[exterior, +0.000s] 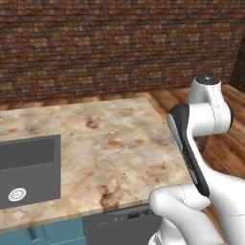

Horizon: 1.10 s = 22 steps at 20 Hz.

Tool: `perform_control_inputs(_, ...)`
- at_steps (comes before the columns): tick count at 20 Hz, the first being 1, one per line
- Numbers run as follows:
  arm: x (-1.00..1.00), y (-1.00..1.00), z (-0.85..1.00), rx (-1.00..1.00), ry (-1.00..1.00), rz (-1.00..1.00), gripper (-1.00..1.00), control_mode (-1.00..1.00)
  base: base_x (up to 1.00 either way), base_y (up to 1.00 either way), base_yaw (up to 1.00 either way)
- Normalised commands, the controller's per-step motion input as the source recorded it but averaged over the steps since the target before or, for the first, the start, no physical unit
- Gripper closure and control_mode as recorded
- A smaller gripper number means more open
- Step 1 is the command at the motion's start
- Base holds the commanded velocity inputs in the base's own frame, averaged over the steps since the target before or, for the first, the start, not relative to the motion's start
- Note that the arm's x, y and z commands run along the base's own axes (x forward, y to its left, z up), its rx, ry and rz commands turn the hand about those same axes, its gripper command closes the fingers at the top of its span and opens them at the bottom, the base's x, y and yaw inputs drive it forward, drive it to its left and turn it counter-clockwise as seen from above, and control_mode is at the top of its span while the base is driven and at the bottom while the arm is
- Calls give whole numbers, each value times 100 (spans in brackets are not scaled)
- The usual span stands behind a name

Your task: Pick the jar and jar from the dining table and place them in the open cabinet. Close the cabinet after placing the objects.

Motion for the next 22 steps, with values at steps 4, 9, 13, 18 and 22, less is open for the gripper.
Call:
perform_control_inputs(4, 0, 0, 0, 0, 0, 0, 100, 100, -25, 0, -40)
perform_control_inputs(9, 0, 0, 0, 0, 0, 0, 100, 100, -34, 0, -52)
perform_control_inputs(13, 0, 0, 0, 0, 0, 0, 100, 100, -26, 0, -58)
perform_control_inputs(18, 0, 0, 0, 0, 0, 0, 100, 100, -27, 0, -59)
perform_control_inputs(22, 0, 0, 0, 0, 0, 0, 100, 100, -36, 0, -59)
